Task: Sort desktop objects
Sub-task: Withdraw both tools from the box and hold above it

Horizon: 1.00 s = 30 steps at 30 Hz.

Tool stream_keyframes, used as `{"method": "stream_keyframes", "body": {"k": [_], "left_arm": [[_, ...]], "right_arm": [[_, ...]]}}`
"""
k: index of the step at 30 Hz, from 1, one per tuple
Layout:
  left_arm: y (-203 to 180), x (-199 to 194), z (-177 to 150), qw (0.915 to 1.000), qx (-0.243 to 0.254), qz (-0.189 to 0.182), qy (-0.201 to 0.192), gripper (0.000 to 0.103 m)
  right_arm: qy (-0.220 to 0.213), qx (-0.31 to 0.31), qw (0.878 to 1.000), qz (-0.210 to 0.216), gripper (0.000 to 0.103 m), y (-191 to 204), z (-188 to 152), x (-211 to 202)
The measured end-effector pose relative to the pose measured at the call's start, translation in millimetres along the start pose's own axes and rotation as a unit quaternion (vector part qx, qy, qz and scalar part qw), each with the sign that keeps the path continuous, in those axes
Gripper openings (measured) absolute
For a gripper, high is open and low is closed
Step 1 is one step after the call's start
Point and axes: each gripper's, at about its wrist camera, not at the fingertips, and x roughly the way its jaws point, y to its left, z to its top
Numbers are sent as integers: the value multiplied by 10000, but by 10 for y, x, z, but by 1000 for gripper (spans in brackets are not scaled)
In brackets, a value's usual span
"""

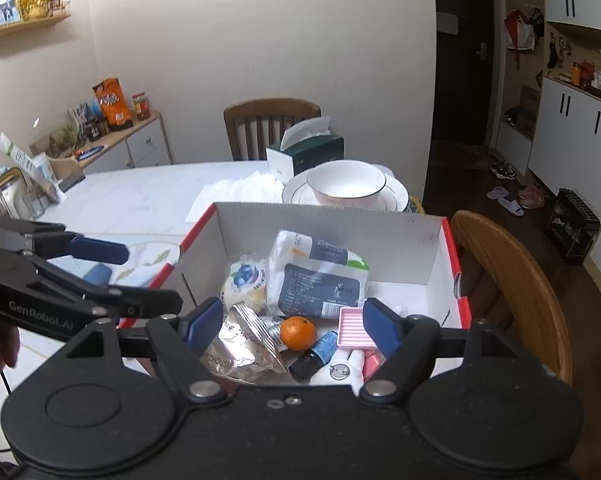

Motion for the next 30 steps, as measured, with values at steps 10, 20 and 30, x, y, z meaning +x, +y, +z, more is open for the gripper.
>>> {"method": "stream_keyframes", "body": {"k": [10, 20, 30], "left_arm": [[26, -137, -66, 9996, -52, 250, -142, 102], [-16, -251, -113, 9993, 61, 312, -188, 102], [-38, -276, -188, 9996, -42, 267, -59, 102]], "right_arm": [[-62, 103, 9999, -100, 80, 31, -106, -127], [-70, 193, 9997, -150, 81, 74, -178, -212], [-103, 297, 9993, -188, 81, 99, -228, -255]]}}
